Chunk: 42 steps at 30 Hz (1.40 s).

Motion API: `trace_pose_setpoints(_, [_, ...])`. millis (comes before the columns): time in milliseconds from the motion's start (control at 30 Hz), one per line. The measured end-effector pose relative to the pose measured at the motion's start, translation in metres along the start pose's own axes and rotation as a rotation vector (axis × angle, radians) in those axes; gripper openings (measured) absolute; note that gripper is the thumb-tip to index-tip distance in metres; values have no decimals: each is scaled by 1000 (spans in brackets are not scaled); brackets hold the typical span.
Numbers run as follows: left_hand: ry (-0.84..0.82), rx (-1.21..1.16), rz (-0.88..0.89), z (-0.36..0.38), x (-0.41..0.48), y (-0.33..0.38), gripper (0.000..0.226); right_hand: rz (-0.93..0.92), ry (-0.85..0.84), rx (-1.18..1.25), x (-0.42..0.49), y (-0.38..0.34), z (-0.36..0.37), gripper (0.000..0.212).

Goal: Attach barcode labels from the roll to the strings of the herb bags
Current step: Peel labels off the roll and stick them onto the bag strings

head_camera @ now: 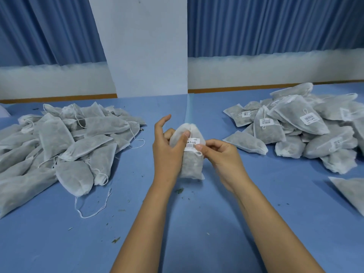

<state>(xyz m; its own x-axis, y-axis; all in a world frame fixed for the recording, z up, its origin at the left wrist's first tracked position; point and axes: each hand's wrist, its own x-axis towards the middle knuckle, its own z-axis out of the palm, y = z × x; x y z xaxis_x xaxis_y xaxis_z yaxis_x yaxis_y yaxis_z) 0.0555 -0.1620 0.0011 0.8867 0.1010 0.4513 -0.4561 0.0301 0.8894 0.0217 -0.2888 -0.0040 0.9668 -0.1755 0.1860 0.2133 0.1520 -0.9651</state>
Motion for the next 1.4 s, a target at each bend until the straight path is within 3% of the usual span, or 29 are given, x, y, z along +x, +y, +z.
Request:
trace_pose_setpoints(167, [-44, -36, -1, 41, -6, 21, 43, -60, 63, -102, -9, -20, -40, 8])
trace_pose_setpoints(267, [-103, -112, -200, 69, -18, 18, 36, -91, 141, -119, -16, -28, -65, 14])
trace_pose_setpoints(400, [-242, 23, -387, 100, -32, 5, 33, -7, 247, -31, -27, -28, -98, 5])
trace_pose_setpoints(467, [-187, 7, -390, 111, -37, 1, 27, 81, 206, -52, -32, -24, -113, 7])
trace_pose_setpoints(600, [-121, 13, -370, 126, -41, 1, 26, 254, -48, -261, -47, -19, -136, 23])
trace_pose_setpoints(700, [-147, -79, -459, 135, -41, 5, 27, 220, 55, -174, -45, -23, -142, 6])
trace_pose_setpoints(767, [-218, -156, -498, 140, -40, 9, 24, 134, 238, -86, -32, -30, -144, 14])
trace_pose_setpoints(867, [-306, -226, -502, 146, -40, 17, 13, 8, 482, 304, 1, -48, -152, 17])
trace_pose_setpoints(933, [-334, -257, -528, 149, -40, 20, 12, -26, 545, 554, 23, -60, -162, 9])
trace_pose_setpoints(1033, [-361, -274, -552, 151, -40, 23, 18, 37, 538, 660, 40, -62, -174, 21])
trace_pose_setpoints(1133, [-385, -222, -521, 151, -41, 22, 20, 145, 488, 498, 38, -49, -168, 12])
trace_pose_setpoints(1267, [-413, -149, -464, 150, -45, 20, 18, 193, 349, 267, 20, -33, -137, 18])
trace_pose_setpoints(1400, [-399, 162, -263, 140, -49, 14, 32, 162, 128, 126, 3, -27, -91, 24])
